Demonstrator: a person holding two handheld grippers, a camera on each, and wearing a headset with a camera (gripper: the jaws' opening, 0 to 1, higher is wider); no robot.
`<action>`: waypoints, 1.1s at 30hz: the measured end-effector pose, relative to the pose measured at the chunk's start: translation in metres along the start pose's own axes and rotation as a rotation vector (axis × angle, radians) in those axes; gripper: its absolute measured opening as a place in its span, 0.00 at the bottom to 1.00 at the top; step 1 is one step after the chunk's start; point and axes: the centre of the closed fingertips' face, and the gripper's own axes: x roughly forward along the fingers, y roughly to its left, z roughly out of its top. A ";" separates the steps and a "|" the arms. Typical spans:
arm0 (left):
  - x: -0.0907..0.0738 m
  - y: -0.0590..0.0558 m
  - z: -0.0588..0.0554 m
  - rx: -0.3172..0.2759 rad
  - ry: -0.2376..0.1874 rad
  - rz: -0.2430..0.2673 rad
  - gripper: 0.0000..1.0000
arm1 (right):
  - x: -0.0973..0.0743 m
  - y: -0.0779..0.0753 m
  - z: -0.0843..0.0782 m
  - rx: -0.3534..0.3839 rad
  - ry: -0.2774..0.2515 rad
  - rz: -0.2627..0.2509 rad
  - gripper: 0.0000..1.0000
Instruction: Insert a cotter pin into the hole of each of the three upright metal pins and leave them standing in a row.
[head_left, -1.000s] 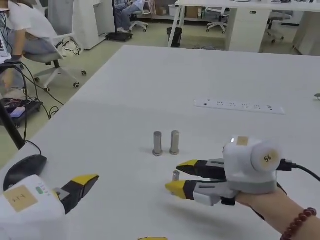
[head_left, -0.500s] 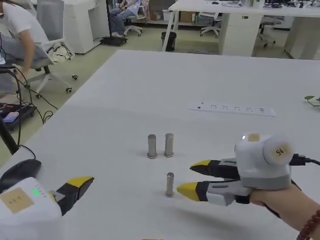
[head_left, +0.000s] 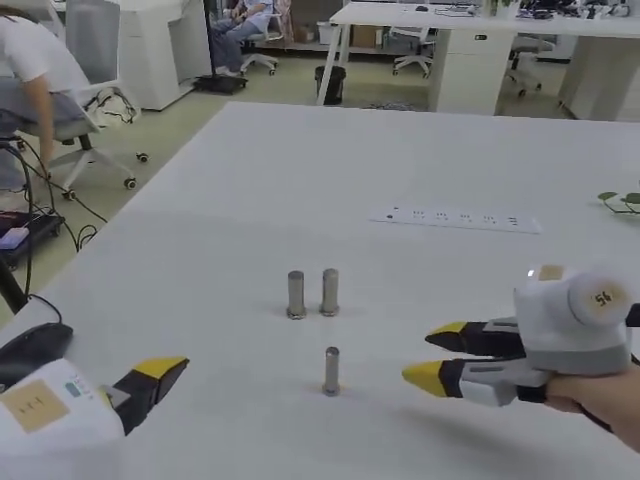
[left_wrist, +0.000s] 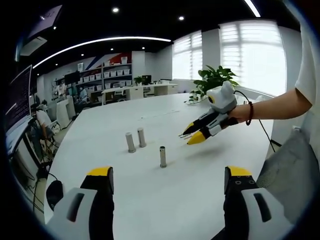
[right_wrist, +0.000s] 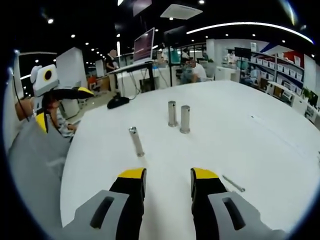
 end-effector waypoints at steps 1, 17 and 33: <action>0.000 0.000 0.000 0.000 0.000 0.000 0.92 | -0.002 -0.002 -0.002 -0.001 0.007 -0.004 0.36; 0.000 -0.001 -0.004 0.005 0.015 0.000 0.87 | -0.020 -0.043 -0.026 -0.029 0.117 -0.121 0.24; 0.002 0.003 -0.008 -0.007 0.019 0.013 0.85 | -0.013 -0.074 -0.048 -0.141 0.282 -0.134 0.16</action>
